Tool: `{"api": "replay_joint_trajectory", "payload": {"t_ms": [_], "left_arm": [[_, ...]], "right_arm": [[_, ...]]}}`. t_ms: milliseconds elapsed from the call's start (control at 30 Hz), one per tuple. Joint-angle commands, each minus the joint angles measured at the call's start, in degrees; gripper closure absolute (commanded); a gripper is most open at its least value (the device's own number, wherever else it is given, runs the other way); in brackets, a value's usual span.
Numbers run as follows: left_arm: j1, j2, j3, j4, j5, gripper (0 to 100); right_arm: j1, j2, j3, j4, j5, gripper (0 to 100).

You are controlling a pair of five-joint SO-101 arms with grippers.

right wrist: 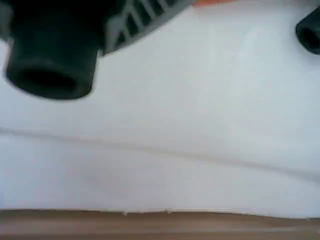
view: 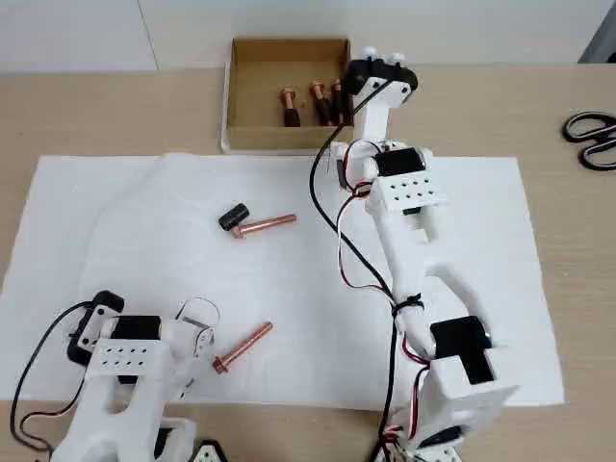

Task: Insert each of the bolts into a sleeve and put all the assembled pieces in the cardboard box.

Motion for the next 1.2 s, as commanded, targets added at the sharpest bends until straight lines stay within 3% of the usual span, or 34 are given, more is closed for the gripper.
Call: {"api": "replay_joint_trajectory", "payload": {"t_ms": [0, 333, 500, 633, 733, 900, 967, 1167], "left_arm": [[-1.76, 3.6, 5.76, -4.48, -0.26, 76], [-2.9, 3.16, 5.58, -4.92, -0.79, 76], [-2.81, 3.43, 0.13, -9.58, 1.76, 76], [-0.7, 3.16, -5.23, -8.09, 3.08, 76], [10.55, 3.16, -14.55, 2.73, 6.24, 76], [26.46, 3.69, -42.07, 17.41, 25.05, 76], [27.6, 3.16, -46.73, 18.11, 28.13, 76], [29.19, 3.16, -50.07, 22.68, 25.41, 77]], "right_arm": [[0.04, -4.35, -2.73, -0.57, 0.53, 99.5], [-2.77, -4.62, -2.9, 4.97, 0.18, 99.5], [-3.38, -4.53, -2.9, 6.29, 0.26, 99.5], [-3.3, -4.62, -2.99, 6.29, 0.53, 99.5], [-2.42, -4.62, -2.99, 6.37, 0.53, 99.5], [-2.07, -4.35, -2.99, 6.29, 0.53, 99.5], [-2.07, -4.53, -2.99, 6.29, 0.53, 99.5], [-0.57, -4.62, -3.08, 6.73, 0.62, 99.5]]}}
